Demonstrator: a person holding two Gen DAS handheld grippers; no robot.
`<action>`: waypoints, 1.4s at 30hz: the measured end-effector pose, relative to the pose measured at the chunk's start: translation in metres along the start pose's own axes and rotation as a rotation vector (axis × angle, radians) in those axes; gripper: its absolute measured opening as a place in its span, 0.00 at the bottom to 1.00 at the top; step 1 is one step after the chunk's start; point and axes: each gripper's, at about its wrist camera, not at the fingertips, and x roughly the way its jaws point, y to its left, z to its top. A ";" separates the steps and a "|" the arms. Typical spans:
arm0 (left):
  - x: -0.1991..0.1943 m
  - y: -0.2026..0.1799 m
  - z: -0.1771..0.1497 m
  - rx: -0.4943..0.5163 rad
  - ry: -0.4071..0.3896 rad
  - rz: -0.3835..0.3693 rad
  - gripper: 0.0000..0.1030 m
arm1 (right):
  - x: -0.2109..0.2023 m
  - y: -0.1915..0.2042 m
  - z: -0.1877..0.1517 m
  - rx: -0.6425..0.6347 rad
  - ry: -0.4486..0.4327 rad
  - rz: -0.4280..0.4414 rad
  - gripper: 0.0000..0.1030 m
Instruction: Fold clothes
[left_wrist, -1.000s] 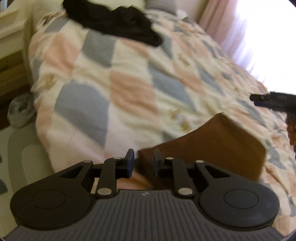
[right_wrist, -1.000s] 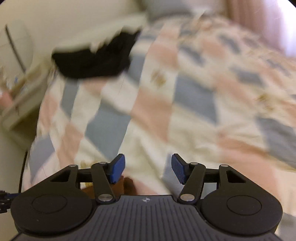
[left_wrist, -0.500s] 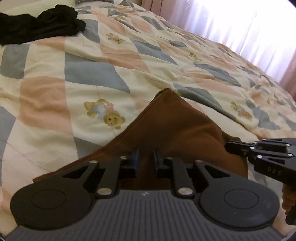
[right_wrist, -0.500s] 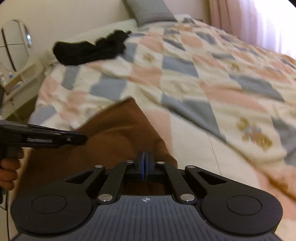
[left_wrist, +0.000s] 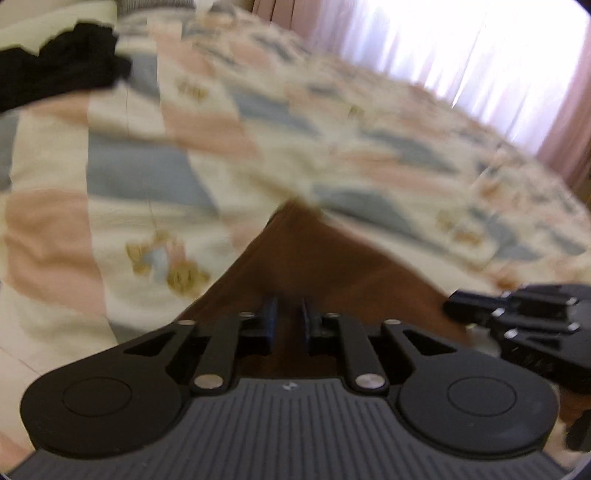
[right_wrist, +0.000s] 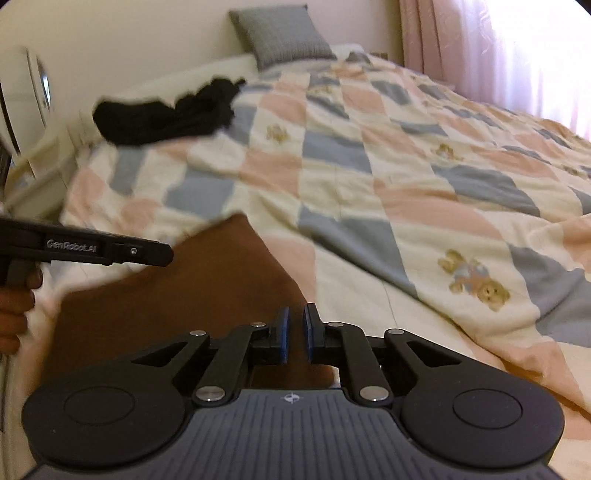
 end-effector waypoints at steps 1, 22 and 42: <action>0.006 0.000 -0.001 0.010 0.002 0.011 0.09 | 0.008 -0.002 -0.001 -0.002 0.012 -0.007 0.07; -0.083 -0.035 -0.096 -0.137 0.063 0.056 0.10 | -0.010 0.032 -0.008 -0.212 0.021 0.128 0.17; -0.109 -0.055 -0.104 -0.293 0.172 0.237 0.05 | -0.006 0.037 -0.012 -0.282 0.088 0.138 0.19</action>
